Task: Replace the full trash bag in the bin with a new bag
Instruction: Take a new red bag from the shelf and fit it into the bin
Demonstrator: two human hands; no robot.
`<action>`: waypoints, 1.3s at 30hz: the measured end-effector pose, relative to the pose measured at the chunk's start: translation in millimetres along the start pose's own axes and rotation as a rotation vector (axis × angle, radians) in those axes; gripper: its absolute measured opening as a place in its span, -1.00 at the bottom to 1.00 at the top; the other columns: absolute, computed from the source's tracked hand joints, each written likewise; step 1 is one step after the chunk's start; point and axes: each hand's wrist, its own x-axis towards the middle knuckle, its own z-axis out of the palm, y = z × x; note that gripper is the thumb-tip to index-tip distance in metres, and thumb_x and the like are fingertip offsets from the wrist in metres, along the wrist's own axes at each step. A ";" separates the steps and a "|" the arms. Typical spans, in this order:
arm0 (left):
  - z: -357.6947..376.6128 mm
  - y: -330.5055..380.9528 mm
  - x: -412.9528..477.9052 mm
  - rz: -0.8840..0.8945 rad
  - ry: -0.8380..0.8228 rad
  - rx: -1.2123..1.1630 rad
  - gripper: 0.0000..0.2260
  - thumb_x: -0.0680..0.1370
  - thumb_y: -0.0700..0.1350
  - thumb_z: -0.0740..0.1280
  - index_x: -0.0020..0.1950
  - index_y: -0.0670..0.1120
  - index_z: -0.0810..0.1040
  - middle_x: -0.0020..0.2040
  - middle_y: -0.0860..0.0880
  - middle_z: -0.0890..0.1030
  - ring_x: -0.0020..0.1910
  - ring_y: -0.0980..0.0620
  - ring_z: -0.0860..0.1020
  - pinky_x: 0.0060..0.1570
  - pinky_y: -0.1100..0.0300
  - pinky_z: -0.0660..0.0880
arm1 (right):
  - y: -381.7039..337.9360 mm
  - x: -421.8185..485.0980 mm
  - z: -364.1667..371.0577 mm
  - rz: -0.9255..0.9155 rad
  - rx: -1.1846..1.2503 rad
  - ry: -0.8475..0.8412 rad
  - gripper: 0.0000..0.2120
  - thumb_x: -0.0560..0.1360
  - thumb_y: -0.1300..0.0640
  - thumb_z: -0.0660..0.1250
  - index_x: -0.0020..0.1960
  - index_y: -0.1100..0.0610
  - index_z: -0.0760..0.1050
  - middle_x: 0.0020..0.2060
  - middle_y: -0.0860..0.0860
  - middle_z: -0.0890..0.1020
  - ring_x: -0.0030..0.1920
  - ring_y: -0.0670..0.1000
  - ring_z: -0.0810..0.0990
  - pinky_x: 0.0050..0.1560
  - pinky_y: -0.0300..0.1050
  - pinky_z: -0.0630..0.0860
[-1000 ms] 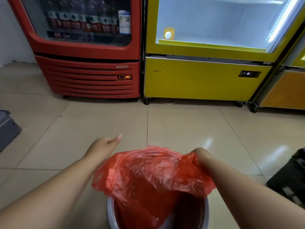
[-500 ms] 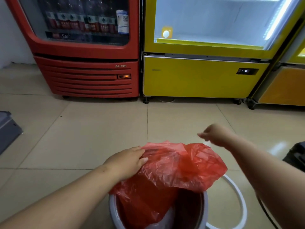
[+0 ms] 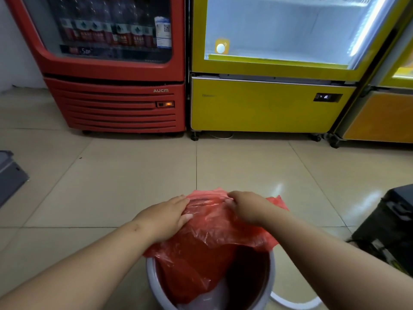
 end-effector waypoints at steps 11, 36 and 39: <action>3.7 -8.3 -3.3 0.027 -0.025 0.026 -0.51 0.56 0.23 0.01 0.47 0.15 0.10 0.55 0.10 0.02 0.49 0.08 0.14 0.42 0.07 0.21 | 68.9 -34.6 28.2 -0.001 0.446 0.146 -0.68 0.53 0.00 0.28 0.28 0.00 0.49 0.17 -0.08 0.60 0.04 -0.19 0.51 0.06 -0.34 0.32; 8.7 32.4 -130.8 0.028 0.152 0.118 -0.69 0.52 0.24 0.11 0.07 0.08 0.43 -0.02 0.06 0.62 -0.02 0.05 0.55 -0.17 0.17 0.38 | 47.3 -131.6 39.1 -0.134 -0.112 0.092 -0.54 0.49 -0.16 0.24 0.38 -0.19 0.30 0.26 -0.10 0.51 0.20 -0.04 0.52 0.15 -0.17 0.44; 8.0 30.6 -126.1 0.006 0.122 0.186 -0.59 0.46 0.26 0.22 0.20 0.07 0.40 0.15 0.08 0.50 0.13 0.06 0.48 -0.06 0.15 0.43 | 46.2 -125.8 41.1 -0.170 -0.182 0.033 -0.33 0.43 -0.24 0.27 0.48 -0.18 0.11 0.42 -0.10 0.24 0.37 -0.04 0.35 0.30 -0.16 0.34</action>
